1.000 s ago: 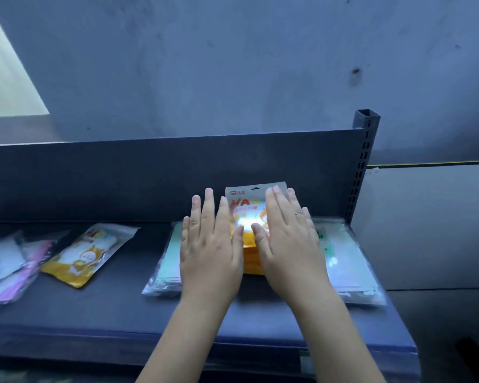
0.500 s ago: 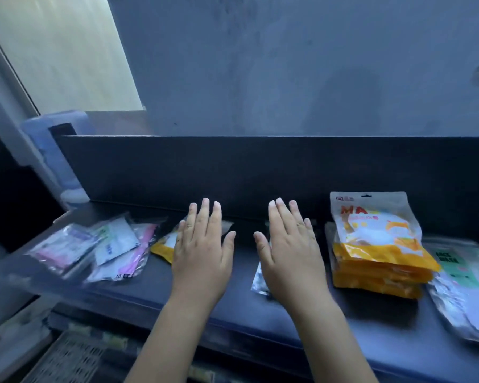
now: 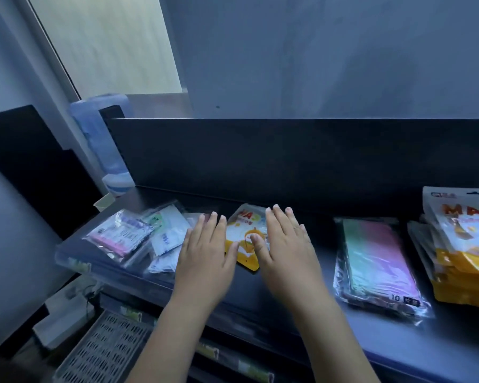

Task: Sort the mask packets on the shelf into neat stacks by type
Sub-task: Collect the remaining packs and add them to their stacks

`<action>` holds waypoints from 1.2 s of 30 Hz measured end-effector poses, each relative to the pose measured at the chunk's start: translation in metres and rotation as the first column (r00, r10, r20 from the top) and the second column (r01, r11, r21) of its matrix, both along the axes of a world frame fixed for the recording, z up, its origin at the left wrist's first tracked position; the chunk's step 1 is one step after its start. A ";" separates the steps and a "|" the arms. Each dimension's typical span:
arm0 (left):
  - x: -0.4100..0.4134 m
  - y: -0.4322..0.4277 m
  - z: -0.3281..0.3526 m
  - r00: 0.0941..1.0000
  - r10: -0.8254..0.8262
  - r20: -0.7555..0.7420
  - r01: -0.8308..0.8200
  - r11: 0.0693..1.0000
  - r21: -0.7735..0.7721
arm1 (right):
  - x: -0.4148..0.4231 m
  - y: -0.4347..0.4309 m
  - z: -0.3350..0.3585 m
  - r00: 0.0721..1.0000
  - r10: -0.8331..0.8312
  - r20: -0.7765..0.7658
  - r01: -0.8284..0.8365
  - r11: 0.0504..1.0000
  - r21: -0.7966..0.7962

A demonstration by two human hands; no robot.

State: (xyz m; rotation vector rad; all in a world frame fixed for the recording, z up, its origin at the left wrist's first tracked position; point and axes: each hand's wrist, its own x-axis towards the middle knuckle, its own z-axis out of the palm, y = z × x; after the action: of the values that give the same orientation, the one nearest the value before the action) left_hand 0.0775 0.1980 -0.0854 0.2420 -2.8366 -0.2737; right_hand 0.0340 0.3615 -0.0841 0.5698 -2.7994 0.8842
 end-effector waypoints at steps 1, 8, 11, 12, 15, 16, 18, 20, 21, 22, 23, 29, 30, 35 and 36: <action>-0.003 -0.005 -0.001 1.000 0.005 0.007 -0.005 1.000 0.003 | -0.003 -0.006 0.003 1.000 0.016 0.016 -0.016 1.000 -0.023; -0.024 -0.047 -0.006 0.998 0.065 0.028 -0.065 0.998 0.012 | -0.035 -0.054 0.006 0.995 0.094 0.044 -0.090 0.993 -0.074; -0.031 -0.077 -0.005 0.991 0.122 0.053 -0.126 0.989 0.078 | -0.040 -0.080 0.008 0.996 0.077 0.046 -0.072 0.993 -0.095; -0.032 -0.087 -0.005 0.988 0.138 0.062 -0.144 0.985 0.095 | -0.040 -0.089 0.008 0.995 0.079 0.066 -0.073 0.993 -0.094; -0.031 -0.123 -0.007 0.984 0.163 0.070 -0.172 0.974 0.146 | -0.040 -0.120 0.002 0.991 0.093 0.101 -0.088 0.995 -0.053; -0.032 -0.137 -0.009 0.984 0.162 0.069 -0.170 0.974 0.149 | -0.042 -0.133 -0.002 0.990 0.088 0.109 -0.083 0.996 -0.045; -0.037 -0.169 -0.013 0.987 0.154 0.051 -0.160 0.977 0.138 | -0.046 -0.162 -0.007 0.991 0.067 0.118 -0.064 0.998 -0.027; -0.042 -0.201 -0.019 0.988 0.145 0.045 -0.150 0.979 0.139 | -0.049 -0.190 -0.011 0.991 0.037 0.129 -0.038 0.999 0.001; -0.044 -0.217 -0.022 0.989 0.136 0.055 -0.143 0.979 0.147 | -0.049 -0.204 -0.013 0.990 0.018 0.143 -0.022 0.999 0.023; -0.045 -0.230 -0.026 0.989 0.132 0.072 -0.142 0.977 0.159 | -0.047 -0.213 -0.016 0.987 0.003 0.160 -0.011 0.999 0.047; -0.046 -0.242 -0.029 0.987 0.132 0.096 -0.147 0.974 0.174 | -0.045 -0.221 -0.020 0.985 -0.012 0.171 -0.001 0.997 0.075; -0.048 -0.297 -0.033 0.956 0.065 0.285 -0.125 0.973 0.196 | -0.038 -0.262 -0.037 0.965 -0.184 0.184 0.129 0.952 0.277; -0.047 -0.300 -0.032 0.935 0.046 0.351 -0.122 0.973 0.198 | -0.037 -0.266 -0.038 0.961 -0.213 0.176 0.154 0.942 0.297; -0.038 -0.310 -0.035 0.874 -0.048 0.483 -0.036 0.986 0.163 | -0.033 -0.272 -0.029 0.941 -0.313 0.130 0.283 0.936 0.210; -0.040 -0.312 -0.036 0.882 -0.054 0.468 -0.030 0.985 0.170 | -0.034 -0.272 -0.027 0.932 -0.332 0.147 0.311 0.939 0.150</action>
State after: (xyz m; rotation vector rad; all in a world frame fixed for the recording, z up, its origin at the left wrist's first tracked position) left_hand 0.0377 -0.1145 -0.1211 0.3714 -3.3007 -0.5308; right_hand 0.0001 0.0895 -0.1110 0.0401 -2.9934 0.7248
